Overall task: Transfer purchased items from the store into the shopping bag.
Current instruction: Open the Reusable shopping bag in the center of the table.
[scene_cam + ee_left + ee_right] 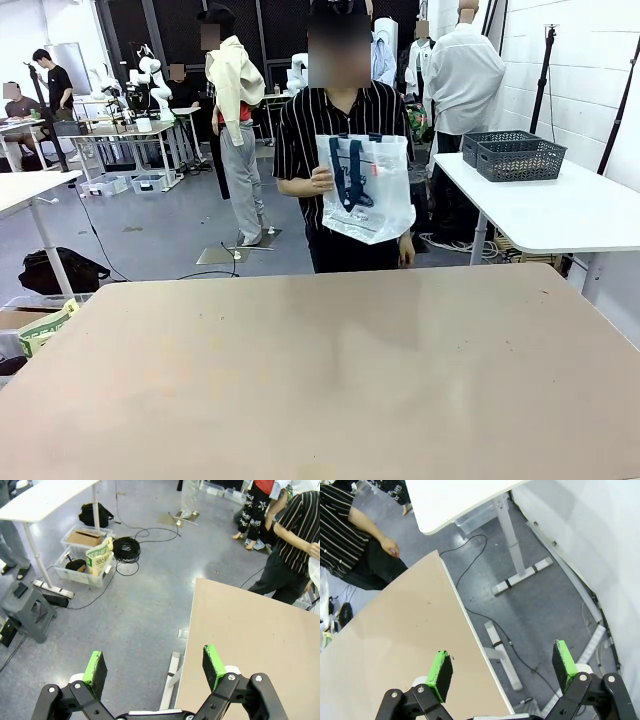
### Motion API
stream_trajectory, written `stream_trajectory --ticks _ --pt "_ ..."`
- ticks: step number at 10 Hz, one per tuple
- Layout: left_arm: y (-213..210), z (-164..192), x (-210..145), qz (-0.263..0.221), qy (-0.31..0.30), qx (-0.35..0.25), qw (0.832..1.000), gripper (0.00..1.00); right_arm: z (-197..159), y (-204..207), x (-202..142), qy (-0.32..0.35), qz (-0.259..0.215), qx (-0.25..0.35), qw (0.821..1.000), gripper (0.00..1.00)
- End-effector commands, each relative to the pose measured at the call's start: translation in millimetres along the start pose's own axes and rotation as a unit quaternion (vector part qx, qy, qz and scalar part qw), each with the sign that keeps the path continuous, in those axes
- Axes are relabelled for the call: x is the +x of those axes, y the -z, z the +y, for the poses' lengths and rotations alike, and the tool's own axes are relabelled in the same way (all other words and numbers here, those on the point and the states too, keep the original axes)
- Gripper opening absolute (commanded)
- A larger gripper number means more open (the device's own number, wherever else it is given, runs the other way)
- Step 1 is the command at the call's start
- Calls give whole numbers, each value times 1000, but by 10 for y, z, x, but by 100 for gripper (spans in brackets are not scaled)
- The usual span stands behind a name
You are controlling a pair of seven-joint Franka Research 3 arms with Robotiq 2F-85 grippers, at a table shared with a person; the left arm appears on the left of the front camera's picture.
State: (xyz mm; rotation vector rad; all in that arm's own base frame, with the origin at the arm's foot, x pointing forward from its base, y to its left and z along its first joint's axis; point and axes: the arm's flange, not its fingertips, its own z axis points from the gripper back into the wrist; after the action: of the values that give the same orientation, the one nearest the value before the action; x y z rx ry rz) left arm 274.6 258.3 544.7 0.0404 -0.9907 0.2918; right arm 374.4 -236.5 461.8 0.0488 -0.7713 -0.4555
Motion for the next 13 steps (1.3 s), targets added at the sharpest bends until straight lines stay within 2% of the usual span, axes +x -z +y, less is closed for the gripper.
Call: stream_trajectory --ticks 1,13 --pt "1 6 -24 3 -8 -2 1000 100 -18 -4 -22 0 1 2 1000 100" --pt "1 6 -24 3 -8 -2 1000 100 -18 -4 -22 0 1 2 1000 100"
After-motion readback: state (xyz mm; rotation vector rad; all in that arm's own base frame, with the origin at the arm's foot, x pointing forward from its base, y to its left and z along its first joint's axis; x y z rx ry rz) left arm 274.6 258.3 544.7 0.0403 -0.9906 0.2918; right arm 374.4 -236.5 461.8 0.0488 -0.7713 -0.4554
